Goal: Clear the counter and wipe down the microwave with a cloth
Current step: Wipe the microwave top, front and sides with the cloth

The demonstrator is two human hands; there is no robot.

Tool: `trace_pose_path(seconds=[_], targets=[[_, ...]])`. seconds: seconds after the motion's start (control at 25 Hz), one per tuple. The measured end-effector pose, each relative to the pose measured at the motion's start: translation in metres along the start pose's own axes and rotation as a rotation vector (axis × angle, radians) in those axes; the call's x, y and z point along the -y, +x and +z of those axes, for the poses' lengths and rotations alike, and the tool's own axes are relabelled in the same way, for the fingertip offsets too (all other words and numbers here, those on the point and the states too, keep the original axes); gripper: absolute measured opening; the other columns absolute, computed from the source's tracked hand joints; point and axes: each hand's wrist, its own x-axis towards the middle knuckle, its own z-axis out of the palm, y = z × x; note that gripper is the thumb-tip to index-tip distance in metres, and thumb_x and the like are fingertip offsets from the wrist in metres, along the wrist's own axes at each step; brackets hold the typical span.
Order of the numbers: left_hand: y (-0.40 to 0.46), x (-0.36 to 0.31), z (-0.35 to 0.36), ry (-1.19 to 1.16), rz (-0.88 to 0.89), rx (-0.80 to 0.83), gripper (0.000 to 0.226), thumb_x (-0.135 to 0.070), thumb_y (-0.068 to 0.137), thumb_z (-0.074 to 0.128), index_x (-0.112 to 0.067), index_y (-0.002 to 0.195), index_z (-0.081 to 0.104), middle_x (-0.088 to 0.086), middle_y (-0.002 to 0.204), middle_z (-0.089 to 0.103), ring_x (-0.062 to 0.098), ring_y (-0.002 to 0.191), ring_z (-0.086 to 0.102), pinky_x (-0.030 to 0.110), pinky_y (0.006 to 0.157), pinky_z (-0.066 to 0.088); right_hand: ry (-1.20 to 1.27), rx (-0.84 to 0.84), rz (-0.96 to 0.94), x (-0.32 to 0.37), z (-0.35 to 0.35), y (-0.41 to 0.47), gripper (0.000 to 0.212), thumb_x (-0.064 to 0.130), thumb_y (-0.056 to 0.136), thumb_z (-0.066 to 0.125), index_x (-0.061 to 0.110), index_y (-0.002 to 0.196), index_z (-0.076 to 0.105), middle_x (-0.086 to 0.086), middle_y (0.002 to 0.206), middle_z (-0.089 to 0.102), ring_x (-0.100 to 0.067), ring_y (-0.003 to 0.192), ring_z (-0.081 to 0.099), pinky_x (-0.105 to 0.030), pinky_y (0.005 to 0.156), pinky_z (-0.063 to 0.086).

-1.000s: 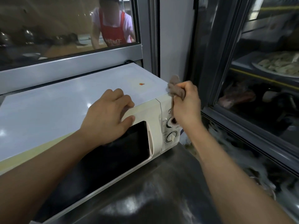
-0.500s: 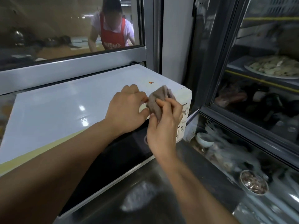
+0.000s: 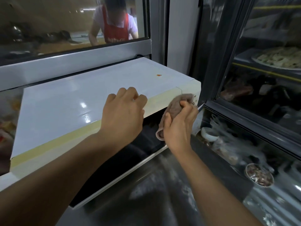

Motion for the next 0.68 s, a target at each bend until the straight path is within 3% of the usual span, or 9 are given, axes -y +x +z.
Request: trace_pose_path(seconds=[0.2, 0.36, 0.44, 0.56, 0.68], targets=[[-0.005, -0.004, 0.007, -0.004, -0.022, -0.064, 0.026, -0.016, 0.087, 0.052, -0.012, 0.110, 0.063, 0.010, 0.104, 0.057, 0.032, 0.093, 0.049, 0.041, 0.074, 0.037, 0.045, -0.048, -0.073, -0.034, 0.018, -0.016, 0.050, 0.009, 0.085, 0.060, -0.006, 0.126, 0.035, -0.025, 0.127, 0.035, -0.035, 0.121, 0.040, -0.045, 0.104, 0.038], [-0.006, -0.003, 0.012, -0.007, -0.024, -0.108, 0.027, -0.015, 0.087, 0.053, -0.011, 0.111, 0.064, 0.010, 0.101, 0.057, 0.033, 0.092, 0.049, 0.039, 0.073, 0.035, 0.180, -0.044, -0.049, -0.068, 0.036, -0.043, 0.051, 0.005, 0.088, 0.057, 0.010, 0.124, 0.021, -0.029, 0.126, 0.035, -0.040, 0.121, 0.042, -0.048, 0.102, 0.040], [-0.006, -0.004, 0.014, -0.007, -0.029, -0.130, 0.027, -0.016, 0.087, 0.053, -0.012, 0.111, 0.064, 0.010, 0.101, 0.057, 0.033, 0.092, 0.048, 0.039, 0.073, 0.034, 0.224, 0.008, 0.015, -0.085, 0.045, -0.058, 0.046, 0.005, 0.090, 0.053, -0.002, 0.123, 0.022, -0.030, 0.122, 0.038, -0.040, 0.113, 0.048, -0.050, 0.094, 0.045], [-0.006, -0.005, 0.015, 0.007, -0.040, -0.150, 0.029, -0.017, 0.087, 0.051, -0.012, 0.114, 0.063, 0.011, 0.103, 0.057, 0.034, 0.094, 0.048, 0.039, 0.075, 0.035, 0.343, 0.172, 0.182, -0.099, 0.049, -0.065, 0.037, 0.006, 0.093, 0.047, -0.008, 0.120, 0.026, -0.026, 0.126, 0.032, -0.036, 0.112, 0.049, -0.047, 0.091, 0.049], [-0.007, -0.005, 0.014, 0.009, -0.031, -0.156, 0.032, -0.018, 0.090, 0.048, -0.012, 0.119, 0.062, 0.013, 0.107, 0.056, 0.035, 0.096, 0.047, 0.038, 0.076, 0.033, 0.367, 0.209, 0.336, -0.096, 0.055, -0.073, 0.042, 0.014, 0.096, 0.045, -0.005, 0.127, 0.025, -0.023, 0.131, 0.030, -0.029, 0.117, 0.047, -0.034, 0.100, 0.045]])
